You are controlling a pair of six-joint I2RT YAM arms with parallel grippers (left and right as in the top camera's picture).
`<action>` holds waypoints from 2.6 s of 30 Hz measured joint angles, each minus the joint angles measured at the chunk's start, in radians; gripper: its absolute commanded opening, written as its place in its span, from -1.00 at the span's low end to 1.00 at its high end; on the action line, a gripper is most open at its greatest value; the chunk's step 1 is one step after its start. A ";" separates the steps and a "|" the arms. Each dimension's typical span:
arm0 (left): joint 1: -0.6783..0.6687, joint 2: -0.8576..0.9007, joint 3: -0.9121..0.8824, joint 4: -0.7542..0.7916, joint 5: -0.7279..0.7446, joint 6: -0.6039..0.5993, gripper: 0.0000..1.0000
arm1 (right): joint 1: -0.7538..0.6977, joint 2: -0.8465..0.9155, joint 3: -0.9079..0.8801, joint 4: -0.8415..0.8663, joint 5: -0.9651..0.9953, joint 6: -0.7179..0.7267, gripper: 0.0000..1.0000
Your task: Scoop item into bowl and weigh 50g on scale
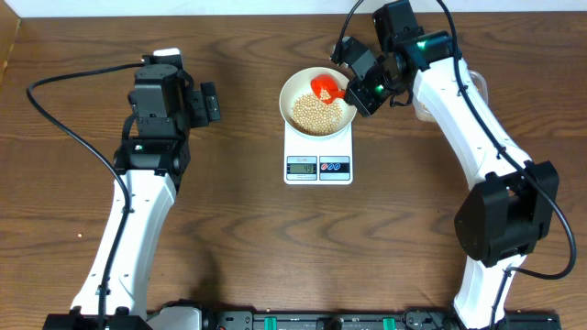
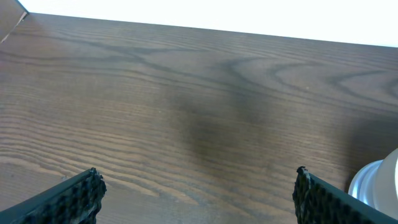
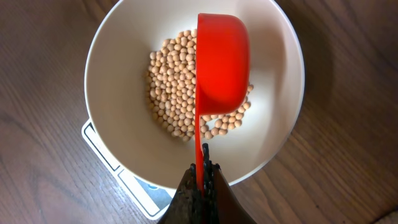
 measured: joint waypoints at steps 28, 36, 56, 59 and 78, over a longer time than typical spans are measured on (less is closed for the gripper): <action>0.000 0.000 0.000 0.000 0.000 0.000 0.97 | -0.021 0.000 0.000 -0.002 -0.090 0.000 -0.98; 0.000 0.000 0.000 0.000 0.000 0.000 0.97 | -0.079 0.000 0.000 -0.002 -0.182 0.023 -0.98; 0.000 0.000 0.000 0.000 0.000 0.000 0.97 | -0.080 0.000 0.000 -0.002 -0.162 0.027 -0.98; 0.000 0.000 0.000 0.000 0.000 0.000 0.97 | -0.076 0.000 0.000 -0.003 -0.134 0.027 -0.98; 0.000 0.000 0.000 0.000 0.000 0.000 0.97 | -0.011 0.000 0.000 -0.008 -0.018 0.016 -0.98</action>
